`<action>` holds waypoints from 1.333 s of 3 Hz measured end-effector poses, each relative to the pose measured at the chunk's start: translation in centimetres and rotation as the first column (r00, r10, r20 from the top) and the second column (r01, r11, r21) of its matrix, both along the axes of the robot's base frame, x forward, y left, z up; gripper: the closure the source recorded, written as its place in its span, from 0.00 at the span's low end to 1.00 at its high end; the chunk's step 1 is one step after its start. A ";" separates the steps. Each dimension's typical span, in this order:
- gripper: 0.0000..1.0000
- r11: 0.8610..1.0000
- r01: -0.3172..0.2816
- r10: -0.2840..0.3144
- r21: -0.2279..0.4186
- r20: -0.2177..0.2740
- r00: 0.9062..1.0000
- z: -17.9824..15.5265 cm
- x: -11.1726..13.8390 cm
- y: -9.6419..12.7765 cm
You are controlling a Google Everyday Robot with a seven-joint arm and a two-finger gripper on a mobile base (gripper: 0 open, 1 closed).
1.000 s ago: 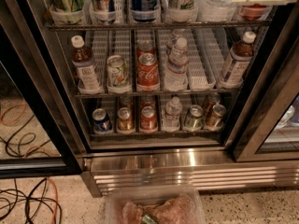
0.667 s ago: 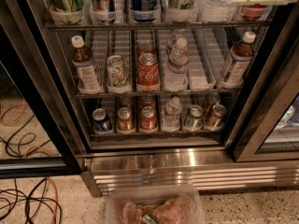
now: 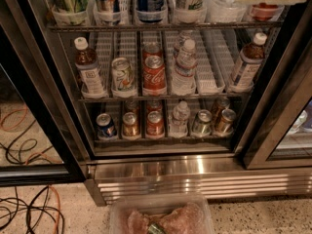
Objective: Pick water bottle from top shelf of fridge
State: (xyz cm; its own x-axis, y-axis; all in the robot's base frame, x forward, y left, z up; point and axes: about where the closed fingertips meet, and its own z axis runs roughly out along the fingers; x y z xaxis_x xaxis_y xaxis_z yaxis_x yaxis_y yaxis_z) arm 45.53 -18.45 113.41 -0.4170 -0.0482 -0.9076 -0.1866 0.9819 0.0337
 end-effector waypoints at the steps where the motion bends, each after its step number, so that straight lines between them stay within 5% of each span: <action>1: 0.18 1.000 0.000 0.000 0.000 0.000 1.000 0.0 0.0 0.0; 3: 0.39 1.000 0.000 0.000 0.000 0.000 1.000 0.0 0.0 0.0; 4: 0.42 1.000 0.000 0.000 0.000 0.000 1.000 0.0 0.0 0.0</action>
Offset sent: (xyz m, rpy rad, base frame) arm 0.0001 -0.0001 -0.0001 -0.0001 0.0008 -0.0016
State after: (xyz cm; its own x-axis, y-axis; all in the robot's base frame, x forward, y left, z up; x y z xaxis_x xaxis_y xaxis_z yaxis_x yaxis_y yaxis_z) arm 45.53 -18.45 113.41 -0.4170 -0.0482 -0.9076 -0.1866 0.9819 0.0337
